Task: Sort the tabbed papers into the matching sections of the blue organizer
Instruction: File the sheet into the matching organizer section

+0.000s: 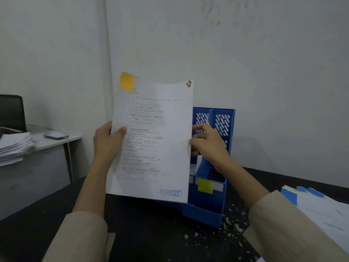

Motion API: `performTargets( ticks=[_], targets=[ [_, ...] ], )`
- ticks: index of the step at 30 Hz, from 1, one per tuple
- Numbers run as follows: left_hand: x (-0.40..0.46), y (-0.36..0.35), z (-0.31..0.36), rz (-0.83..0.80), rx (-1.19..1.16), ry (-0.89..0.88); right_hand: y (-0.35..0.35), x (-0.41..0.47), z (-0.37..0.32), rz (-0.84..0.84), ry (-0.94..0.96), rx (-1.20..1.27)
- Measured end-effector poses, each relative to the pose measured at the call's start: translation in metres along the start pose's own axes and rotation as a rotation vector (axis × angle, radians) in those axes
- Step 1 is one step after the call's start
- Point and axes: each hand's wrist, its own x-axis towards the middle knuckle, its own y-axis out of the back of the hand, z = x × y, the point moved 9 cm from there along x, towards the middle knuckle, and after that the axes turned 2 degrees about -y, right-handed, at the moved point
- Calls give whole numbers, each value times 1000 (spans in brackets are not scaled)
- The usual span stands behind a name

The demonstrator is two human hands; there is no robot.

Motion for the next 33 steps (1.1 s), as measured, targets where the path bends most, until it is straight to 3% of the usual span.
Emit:
performTargets(
  ticks=[5, 16, 28, 33],
  targets=[
    [29, 34, 3, 171, 168, -67, -39, 5, -8, -81, 60, -116],
    [50, 20, 14, 362, 153, -172, -101, 14, 38, -335, -32, -406],
    [9, -70, -5, 129, 107, -252, -122, 13, 68, -420, 76, -590],
    [-1, -100, -54, -44, 136, -218, -119, 13, 68, -403, 87, -569]
  ],
)
